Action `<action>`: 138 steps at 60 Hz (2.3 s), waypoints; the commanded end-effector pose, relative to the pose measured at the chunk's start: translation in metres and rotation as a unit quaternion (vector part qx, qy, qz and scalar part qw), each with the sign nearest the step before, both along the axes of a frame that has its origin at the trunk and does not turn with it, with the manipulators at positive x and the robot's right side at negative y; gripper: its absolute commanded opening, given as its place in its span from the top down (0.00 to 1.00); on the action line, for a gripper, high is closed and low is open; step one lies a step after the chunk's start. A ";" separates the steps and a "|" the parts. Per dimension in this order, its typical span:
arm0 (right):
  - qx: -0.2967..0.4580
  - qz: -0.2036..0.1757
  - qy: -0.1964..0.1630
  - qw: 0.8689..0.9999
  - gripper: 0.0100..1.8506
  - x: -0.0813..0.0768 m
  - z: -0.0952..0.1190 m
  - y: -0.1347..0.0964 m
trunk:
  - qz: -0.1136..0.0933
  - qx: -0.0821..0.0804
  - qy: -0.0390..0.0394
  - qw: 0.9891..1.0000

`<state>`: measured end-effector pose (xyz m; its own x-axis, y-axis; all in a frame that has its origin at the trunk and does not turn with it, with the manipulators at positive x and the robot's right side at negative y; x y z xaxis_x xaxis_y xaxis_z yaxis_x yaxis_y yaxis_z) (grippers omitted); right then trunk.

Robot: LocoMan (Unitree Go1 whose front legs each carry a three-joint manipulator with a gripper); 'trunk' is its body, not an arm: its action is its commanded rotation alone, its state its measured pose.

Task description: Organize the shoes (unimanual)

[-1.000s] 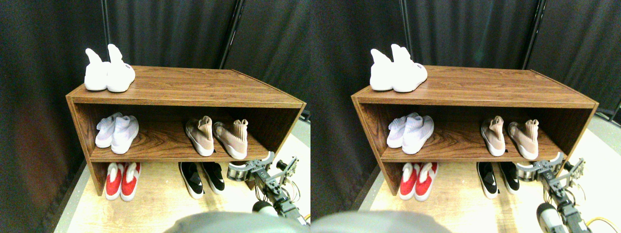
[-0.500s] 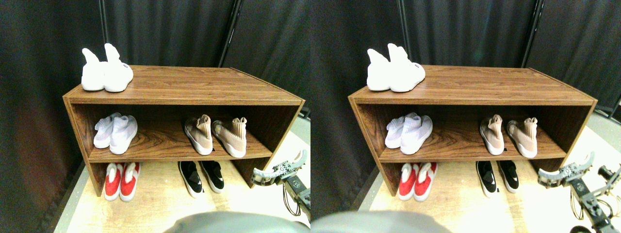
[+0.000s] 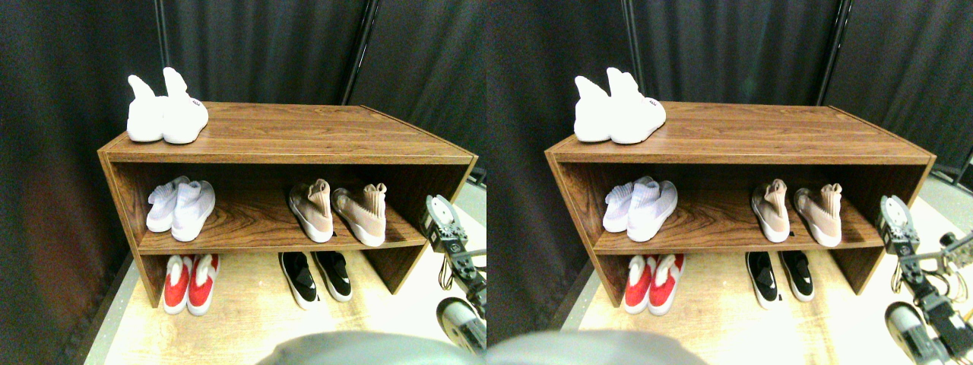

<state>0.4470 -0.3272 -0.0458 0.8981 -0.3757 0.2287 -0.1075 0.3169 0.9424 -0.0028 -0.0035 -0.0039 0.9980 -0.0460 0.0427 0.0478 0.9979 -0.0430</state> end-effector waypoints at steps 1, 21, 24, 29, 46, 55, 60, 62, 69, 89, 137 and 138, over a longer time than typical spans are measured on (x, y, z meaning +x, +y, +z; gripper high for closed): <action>-0.012 -0.009 0.001 1.000 0.97 0.010 0.001 -0.001 | 0.002 -0.009 0.008 1.000; -0.007 -0.040 0.052 0.998 0.97 0.046 -0.024 0.012 | 0.010 -0.014 0.009 1.000; -0.017 -0.033 0.056 0.998 0.97 0.048 -0.026 0.012 | 0.010 -0.014 0.009 1.000; -0.017 -0.012 0.059 0.998 0.97 0.054 -0.032 0.014 | 0.012 -0.016 0.009 1.000; 0.003 0.007 0.078 0.997 0.97 0.064 -0.042 0.024 | 0.018 -0.020 0.013 1.000; 0.015 0.029 0.084 0.996 0.97 0.064 -0.044 0.033 | 0.022 -0.024 0.015 0.999; 0.016 0.034 0.090 0.995 0.97 0.064 -0.044 0.038 | 0.026 -0.027 0.017 0.999; 0.013 0.037 0.092 0.995 0.97 0.064 -0.044 0.040 | 0.028 -0.030 0.018 0.999; 0.014 0.046 0.096 0.994 0.97 0.065 -0.045 0.043 | 0.033 -0.034 0.018 0.999; 0.005 0.040 0.103 0.994 0.97 0.067 -0.047 0.054 | 0.038 -0.039 0.017 0.998; 0.003 0.043 0.091 0.995 0.97 0.061 -0.045 0.058 | 0.034 -0.034 0.011 0.999; 0.003 0.046 0.092 0.995 0.97 0.061 -0.044 0.057 | 0.034 -0.034 0.011 0.999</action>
<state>0.5089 -0.2692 -0.0964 0.9499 -0.3117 0.0234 0.0764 0.3040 0.9496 -0.0029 -0.0022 -0.0029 0.9992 0.0251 0.0302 -0.0218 0.9941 -0.1063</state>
